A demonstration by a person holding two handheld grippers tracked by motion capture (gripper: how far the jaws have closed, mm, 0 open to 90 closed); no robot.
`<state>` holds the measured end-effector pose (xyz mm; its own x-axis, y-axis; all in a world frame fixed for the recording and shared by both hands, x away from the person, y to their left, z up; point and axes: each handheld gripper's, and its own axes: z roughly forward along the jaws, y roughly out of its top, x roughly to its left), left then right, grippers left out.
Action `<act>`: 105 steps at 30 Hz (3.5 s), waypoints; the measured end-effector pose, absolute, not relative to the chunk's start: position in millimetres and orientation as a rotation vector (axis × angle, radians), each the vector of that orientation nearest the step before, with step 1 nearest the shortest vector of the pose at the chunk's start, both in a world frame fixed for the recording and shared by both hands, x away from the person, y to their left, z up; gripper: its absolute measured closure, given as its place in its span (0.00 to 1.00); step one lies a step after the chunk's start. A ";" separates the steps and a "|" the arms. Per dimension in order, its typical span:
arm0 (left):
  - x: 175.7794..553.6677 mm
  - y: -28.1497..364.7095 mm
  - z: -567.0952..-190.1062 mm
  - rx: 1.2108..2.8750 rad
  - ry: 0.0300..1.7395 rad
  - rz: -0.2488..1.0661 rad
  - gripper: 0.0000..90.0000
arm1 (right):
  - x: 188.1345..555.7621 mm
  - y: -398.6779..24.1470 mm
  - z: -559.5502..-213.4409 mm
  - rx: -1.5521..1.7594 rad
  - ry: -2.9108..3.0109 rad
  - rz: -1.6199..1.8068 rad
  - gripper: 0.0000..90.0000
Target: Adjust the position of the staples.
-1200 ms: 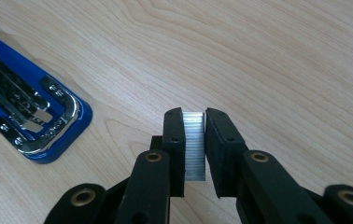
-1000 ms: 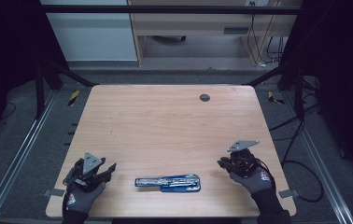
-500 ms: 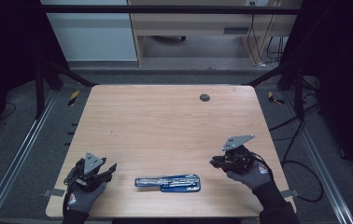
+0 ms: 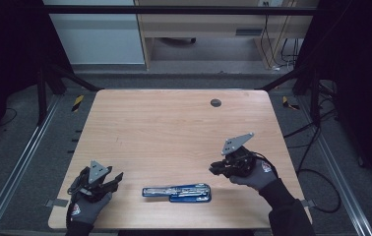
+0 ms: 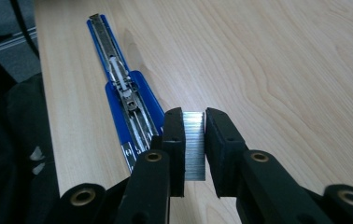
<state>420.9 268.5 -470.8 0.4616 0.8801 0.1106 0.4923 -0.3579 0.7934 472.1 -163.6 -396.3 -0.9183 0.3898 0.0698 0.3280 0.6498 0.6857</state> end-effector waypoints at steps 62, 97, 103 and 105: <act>421.8 267.6 -472.2 2.018 1.139 0.698 0.57 | 479.0 -119.9 -439.1 0.163 3.043 0.960 0.87; 422.0 267.6 -472.5 2.019 1.142 0.699 0.57 | 478.0 -118.8 -440.7 0.109 3.062 0.945 0.87; 422.3 267.8 -472.8 2.018 1.145 0.698 0.57 | 479.6 -120.6 -441.0 0.108 3.062 0.944 0.87; 422.2 267.7 -472.8 2.019 1.144 0.699 0.57 | 480.2 -119.3 -443.1 0.102 3.066 0.945 0.87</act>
